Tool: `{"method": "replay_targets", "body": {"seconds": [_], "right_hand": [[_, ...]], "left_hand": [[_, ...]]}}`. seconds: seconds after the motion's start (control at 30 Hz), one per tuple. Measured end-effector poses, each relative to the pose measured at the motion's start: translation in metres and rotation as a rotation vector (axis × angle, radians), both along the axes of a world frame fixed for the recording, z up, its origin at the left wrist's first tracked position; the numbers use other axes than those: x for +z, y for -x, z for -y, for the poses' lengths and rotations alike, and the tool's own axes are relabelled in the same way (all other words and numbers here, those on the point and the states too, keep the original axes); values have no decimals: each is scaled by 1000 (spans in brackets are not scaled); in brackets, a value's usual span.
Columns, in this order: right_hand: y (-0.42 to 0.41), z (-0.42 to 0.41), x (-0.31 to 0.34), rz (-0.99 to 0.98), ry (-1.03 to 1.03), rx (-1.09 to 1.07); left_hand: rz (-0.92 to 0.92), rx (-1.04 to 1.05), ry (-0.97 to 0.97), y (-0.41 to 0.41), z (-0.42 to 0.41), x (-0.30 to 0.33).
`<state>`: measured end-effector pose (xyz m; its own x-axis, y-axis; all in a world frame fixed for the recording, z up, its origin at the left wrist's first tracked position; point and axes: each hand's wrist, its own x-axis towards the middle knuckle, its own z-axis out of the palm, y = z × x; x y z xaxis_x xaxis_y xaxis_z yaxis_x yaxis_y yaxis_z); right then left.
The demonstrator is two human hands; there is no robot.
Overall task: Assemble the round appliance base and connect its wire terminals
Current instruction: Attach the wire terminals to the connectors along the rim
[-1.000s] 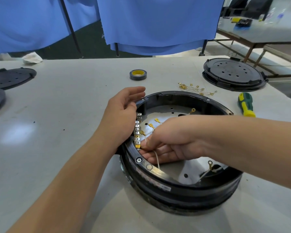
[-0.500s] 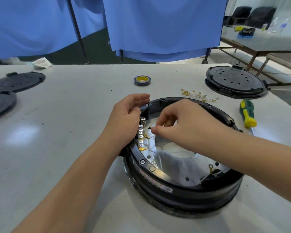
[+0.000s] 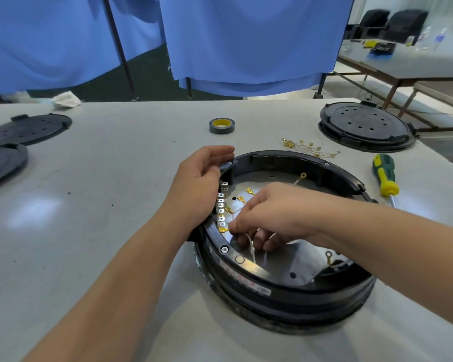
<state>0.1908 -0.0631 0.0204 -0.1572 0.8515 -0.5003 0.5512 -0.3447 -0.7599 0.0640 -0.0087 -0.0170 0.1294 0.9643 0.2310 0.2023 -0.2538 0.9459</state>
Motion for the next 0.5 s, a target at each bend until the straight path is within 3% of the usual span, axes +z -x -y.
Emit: {"method": "replay_targets", "body": {"seconds": [0.3,0.5], "right_hand": [[-4,-5,-1,6,-15,-7],[-11,-3,-6,84,-342,-55]], "left_hand": [[23,-9,13,0,0,0],[7,-6,-1,1,1,0]]}}
